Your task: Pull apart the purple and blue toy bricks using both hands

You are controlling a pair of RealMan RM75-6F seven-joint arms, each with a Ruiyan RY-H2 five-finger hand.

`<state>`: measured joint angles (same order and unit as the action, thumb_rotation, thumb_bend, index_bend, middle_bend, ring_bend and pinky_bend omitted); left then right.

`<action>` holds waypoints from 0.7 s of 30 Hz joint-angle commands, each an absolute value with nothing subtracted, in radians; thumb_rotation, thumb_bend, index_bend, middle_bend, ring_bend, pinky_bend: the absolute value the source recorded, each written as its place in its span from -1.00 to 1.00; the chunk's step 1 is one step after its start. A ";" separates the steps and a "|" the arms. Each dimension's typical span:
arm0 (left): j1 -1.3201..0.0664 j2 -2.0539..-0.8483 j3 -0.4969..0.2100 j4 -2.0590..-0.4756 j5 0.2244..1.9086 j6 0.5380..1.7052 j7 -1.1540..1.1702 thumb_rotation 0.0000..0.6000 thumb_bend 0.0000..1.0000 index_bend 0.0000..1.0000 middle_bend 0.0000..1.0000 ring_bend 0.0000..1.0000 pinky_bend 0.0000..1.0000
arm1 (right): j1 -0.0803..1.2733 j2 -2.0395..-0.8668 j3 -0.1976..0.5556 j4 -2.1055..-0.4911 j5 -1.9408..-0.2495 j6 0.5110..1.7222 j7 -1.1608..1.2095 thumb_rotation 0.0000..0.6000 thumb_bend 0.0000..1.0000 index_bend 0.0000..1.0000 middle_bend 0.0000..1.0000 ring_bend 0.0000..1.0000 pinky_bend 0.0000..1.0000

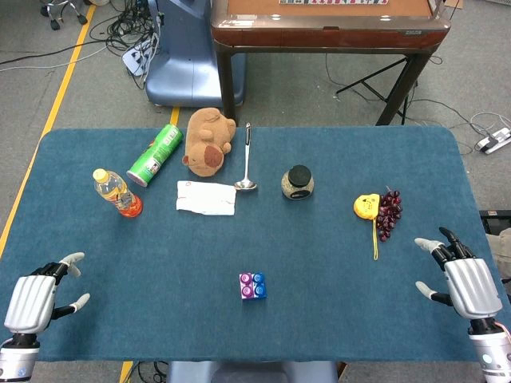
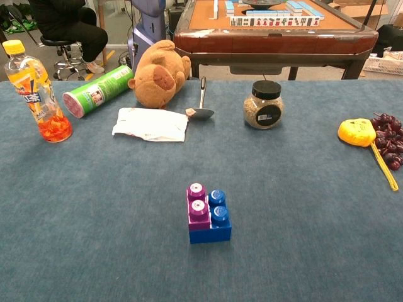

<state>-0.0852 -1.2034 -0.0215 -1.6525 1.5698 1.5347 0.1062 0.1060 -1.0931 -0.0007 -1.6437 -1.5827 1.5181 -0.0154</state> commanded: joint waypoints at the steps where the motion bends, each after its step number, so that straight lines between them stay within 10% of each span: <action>1: -0.086 -1.203 -0.019 -1.656 1.574 1.532 0.110 1.00 -0.74 -0.39 -0.10 -0.15 0.13 | 0.107 -1.094 0.001 -1.643 -1.590 1.516 -0.010 1.00 -1.00 -0.48 -0.30 -0.40 -0.32; 10: -0.120 -1.192 -0.018 -1.741 1.642 1.518 0.176 1.00 -0.74 -0.31 -0.08 -0.12 0.36 | 0.114 -1.080 0.011 -1.659 -1.602 1.511 -0.003 1.00 -1.00 -0.48 -0.30 -0.40 -0.32; 15: -0.176 -1.200 -0.022 -1.826 1.739 1.484 0.216 1.00 -0.86 -0.16 0.76 0.51 0.93 | 0.116 -1.069 0.017 -1.666 -1.593 1.500 0.003 1.00 -1.00 -0.48 -0.30 -0.40 -0.28; 21: -0.263 -1.214 -0.026 -1.933 1.774 1.353 0.268 1.00 -0.96 -0.30 1.00 0.84 1.00 | 0.116 -1.067 0.022 -1.654 -1.591 1.498 0.012 1.00 -1.00 -0.48 -0.30 -0.40 -0.23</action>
